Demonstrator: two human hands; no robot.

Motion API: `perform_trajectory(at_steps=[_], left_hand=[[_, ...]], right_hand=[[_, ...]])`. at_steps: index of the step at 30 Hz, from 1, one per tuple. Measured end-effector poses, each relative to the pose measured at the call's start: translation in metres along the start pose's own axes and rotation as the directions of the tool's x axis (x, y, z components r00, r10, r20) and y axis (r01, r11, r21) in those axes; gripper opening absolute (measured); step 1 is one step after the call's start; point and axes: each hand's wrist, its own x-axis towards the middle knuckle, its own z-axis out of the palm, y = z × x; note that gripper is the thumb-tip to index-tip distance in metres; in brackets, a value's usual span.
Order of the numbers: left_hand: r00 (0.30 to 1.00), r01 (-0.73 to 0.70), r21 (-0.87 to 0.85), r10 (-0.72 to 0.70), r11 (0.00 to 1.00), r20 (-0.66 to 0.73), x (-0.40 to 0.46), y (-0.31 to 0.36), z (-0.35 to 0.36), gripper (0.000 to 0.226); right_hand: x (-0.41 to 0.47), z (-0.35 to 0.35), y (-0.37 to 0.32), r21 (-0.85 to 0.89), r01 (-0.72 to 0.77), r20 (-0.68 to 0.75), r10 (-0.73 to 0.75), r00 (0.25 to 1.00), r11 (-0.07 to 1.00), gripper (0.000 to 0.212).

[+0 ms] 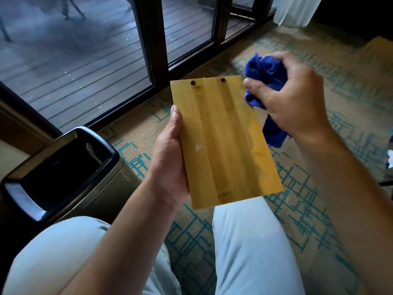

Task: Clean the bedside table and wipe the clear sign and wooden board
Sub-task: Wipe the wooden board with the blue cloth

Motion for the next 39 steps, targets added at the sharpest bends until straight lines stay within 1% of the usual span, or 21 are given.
perform_trajectory(at_steps=[2, 4, 6, 8, 9, 11, 13, 17, 21, 23, 26, 29, 32, 34, 36, 39], left_hand=[[1.000, -0.015, -0.010, 0.015, 1.000, -0.004, 0.003, 0.002, 0.000, 0.059], [0.999, -0.034, -0.031, 0.034, 0.999, 0.009, 0.006, 0.004, -0.001, 0.061], [0.998, -0.054, -0.049, 0.056, 0.997, 0.038, 0.007, 0.006, -0.003, 0.067], [0.994, -0.070, -0.062, 0.075, 0.996, 0.080, 0.009, 0.009, -0.007, 0.078], [0.991, -0.069, -0.072, 0.077, 0.995, 0.113, 0.011, 0.009, -0.009, 0.086], [0.982, -0.063, -0.086, 0.077, 0.994, 0.172, 0.012, 0.009, -0.011, 0.095], [0.978, -0.053, -0.087, 0.069, 0.995, 0.196, 0.013, 0.005, -0.013, 0.097], [0.968, -0.016, -0.102, 0.041, 0.995, 0.248, 0.011, -0.001, -0.012, 0.111], [0.964, 0.005, -0.097, 0.021, 0.995, 0.264, 0.010, -0.007, -0.010, 0.104], [0.970, -0.023, -0.074, 0.040, 0.997, 0.238, 0.008, -0.011, -0.007, 0.093], [0.987, -0.030, -0.033, 0.035, 0.999, 0.159, 0.005, -0.015, -0.001, 0.074], [0.993, -0.101, 0.057, 0.096, 0.993, 0.073, 0.005, -0.017, 0.000, 0.053], [0.989, -0.148, 0.096, 0.144, 0.984, 0.040, 0.003, -0.019, 0.003, 0.034], [0.986, -0.165, 0.117, 0.162, 0.979, 0.031, 0.001, -0.017, 0.004, 0.034], [0.983, -0.183, 0.143, 0.182, 0.973, 0.016, 0.001, -0.015, 0.003, 0.039], [0.983, -0.179, 0.174, 0.181, 0.968, 0.004, 0.000, -0.014, 0.000, 0.047]], right_hand=[[-0.003, -0.008, -0.005, 0.037, 0.024, 0.027, -0.025, 0.999, 0.999, 0.041], [-0.017, -0.012, -0.019, 0.066, 0.092, 0.123, -0.100, 0.987, 0.994, 0.035], [-0.035, -0.011, -0.034, 0.086, 0.213, 0.227, -0.228, 0.947, 0.973, 0.037], [-0.051, -0.004, -0.043, 0.092, 0.363, 0.290, -0.373, 0.881, 0.927, 0.043], [-0.057, 0.000, -0.046, 0.082, 0.414, 0.297, -0.418, 0.858, 0.907, 0.046], [-0.068, 0.010, -0.048, 0.056, 0.471, 0.276, -0.467, 0.840, 0.880, 0.047], [-0.074, 0.021, -0.046, 0.008, 0.500, 0.254, -0.485, 0.837, 0.866, 0.046], [-0.072, 0.037, -0.039, -0.096, 0.527, 0.245, -0.493, 0.835, 0.845, 0.048], [-0.058, 0.041, -0.034, -0.174, 0.506, 0.259, -0.456, 0.851, 0.845, 0.054], [-0.049, 0.042, -0.031, -0.205, 0.488, 0.261, -0.433, 0.863, 0.849, 0.056], [-0.038, 0.044, -0.027, -0.238, 0.443, 0.204, -0.401, 0.893, 0.864, 0.057], [-0.030, 0.045, -0.024, -0.206, 0.371, 0.125, -0.352, 0.928, 0.905, 0.058], [-0.022, 0.041, -0.019, -0.117, 0.288, 0.091, -0.279, 0.956, 0.950, 0.056], [-0.016, 0.038, -0.013, -0.062, 0.196, 0.048, -0.194, 0.980, 0.979, 0.054], [-0.012, 0.034, -0.007, -0.025, 0.122, -0.014, -0.123, 0.992, 0.992, 0.052], [-0.013, 0.030, 0.003, 0.126, 0.000, -0.023, 0.002, 1.000, 0.992, 0.047]])
